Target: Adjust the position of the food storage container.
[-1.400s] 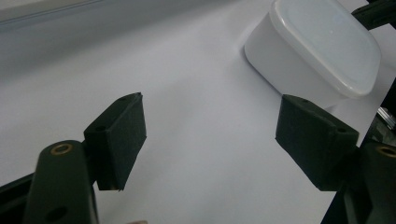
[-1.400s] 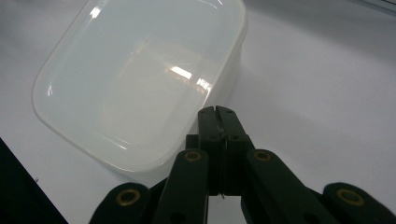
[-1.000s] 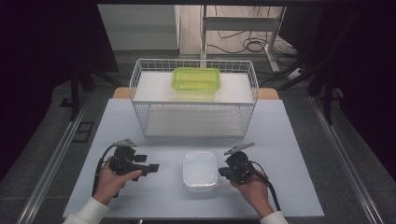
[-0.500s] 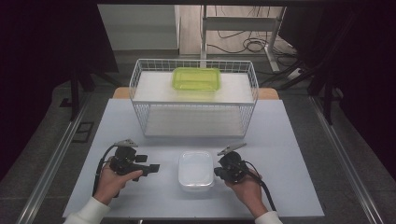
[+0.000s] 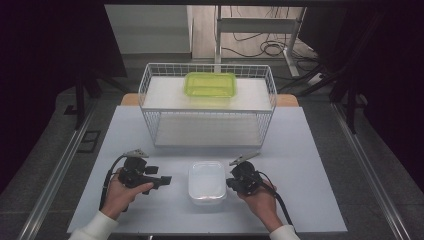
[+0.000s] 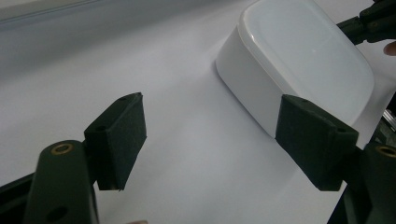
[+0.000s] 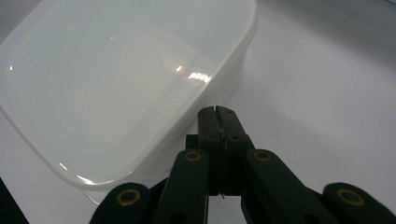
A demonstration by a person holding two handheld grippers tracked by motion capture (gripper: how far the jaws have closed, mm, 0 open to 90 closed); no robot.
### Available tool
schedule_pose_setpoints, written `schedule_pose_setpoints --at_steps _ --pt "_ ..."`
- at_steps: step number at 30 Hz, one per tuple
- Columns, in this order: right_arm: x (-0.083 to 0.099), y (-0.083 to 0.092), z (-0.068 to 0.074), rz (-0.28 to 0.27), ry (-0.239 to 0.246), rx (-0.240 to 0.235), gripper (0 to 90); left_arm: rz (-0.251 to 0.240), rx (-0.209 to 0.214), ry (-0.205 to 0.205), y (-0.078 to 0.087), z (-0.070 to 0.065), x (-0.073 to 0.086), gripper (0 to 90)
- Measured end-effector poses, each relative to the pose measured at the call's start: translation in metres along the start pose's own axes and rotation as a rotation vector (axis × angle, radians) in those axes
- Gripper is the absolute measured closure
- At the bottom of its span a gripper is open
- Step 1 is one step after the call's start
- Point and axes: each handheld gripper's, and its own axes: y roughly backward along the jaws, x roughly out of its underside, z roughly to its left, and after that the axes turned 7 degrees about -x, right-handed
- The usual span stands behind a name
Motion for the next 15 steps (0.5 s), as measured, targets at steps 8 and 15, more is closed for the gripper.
schedule_pose_setpoints --at_steps 8,15 --pt "0.000 -0.001 0.000 -0.002 0.007 -0.006 89.1 -0.003 0.000 0.005 0.000 0.001 0.000 23.7" --pt "0.004 0.016 -0.007 -0.061 -0.013 0.006 83.2 -0.030 0.005 0.025 0.004 0.001 0.000 23.4"
